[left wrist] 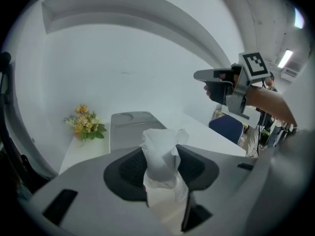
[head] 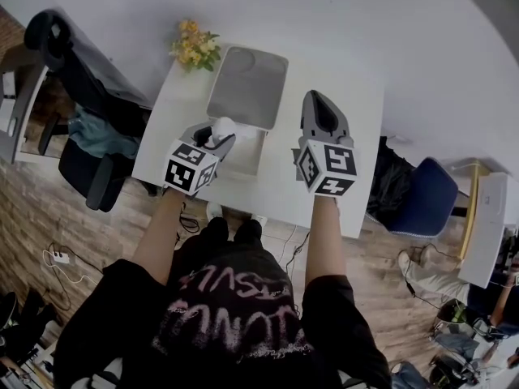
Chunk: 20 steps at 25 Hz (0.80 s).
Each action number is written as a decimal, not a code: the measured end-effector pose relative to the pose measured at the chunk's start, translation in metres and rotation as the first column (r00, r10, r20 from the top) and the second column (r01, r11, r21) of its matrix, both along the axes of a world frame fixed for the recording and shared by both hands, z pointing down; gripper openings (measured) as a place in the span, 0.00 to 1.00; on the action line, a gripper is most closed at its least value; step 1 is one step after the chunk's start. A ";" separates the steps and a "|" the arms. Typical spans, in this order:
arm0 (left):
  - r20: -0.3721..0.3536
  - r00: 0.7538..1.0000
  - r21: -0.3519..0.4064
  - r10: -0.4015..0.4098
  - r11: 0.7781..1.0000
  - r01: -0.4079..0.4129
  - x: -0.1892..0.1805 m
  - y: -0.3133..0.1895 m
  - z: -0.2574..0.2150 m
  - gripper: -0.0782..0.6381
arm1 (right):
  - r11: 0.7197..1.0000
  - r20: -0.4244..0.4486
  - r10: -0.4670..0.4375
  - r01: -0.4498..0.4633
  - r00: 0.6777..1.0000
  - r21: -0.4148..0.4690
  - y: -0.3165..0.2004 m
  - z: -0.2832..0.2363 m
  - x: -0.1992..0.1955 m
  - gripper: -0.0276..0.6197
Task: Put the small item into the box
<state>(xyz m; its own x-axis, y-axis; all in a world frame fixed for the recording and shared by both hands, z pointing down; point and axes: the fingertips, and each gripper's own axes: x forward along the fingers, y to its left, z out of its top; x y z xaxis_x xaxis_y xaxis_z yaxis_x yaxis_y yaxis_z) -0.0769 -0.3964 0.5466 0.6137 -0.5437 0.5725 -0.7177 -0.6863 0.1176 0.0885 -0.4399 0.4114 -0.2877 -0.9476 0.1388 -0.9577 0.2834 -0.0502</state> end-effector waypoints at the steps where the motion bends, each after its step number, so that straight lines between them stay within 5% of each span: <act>1: 0.015 1.000 -0.017 0.006 1.000 -0.006 0.002 0.001 0.007 0.36 | 1.000 0.001 0.002 -0.002 1.000 -0.001 0.000 0.000 0.001 0.06; 12: 0.145 0.983 -0.208 0.110 0.975 -0.078 0.009 0.013 0.065 0.36 | 1.000 -0.007 0.016 -0.016 1.000 -0.018 -0.003 0.007 0.006 0.06; 20: 0.302 0.931 -0.253 0.205 0.959 -0.129 0.010 0.012 0.094 0.36 | 0.999 -0.016 0.030 -0.030 0.999 -0.036 -0.004 0.015 0.012 0.06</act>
<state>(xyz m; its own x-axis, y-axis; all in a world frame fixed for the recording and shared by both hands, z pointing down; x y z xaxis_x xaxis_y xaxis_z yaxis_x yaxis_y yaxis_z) -0.0668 -0.3845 0.6410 0.4464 -0.2833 0.8488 -0.6199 -0.7819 0.0651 0.1005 -0.4435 0.4265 -0.2570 -0.9499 0.1777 -0.9664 0.2529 -0.0456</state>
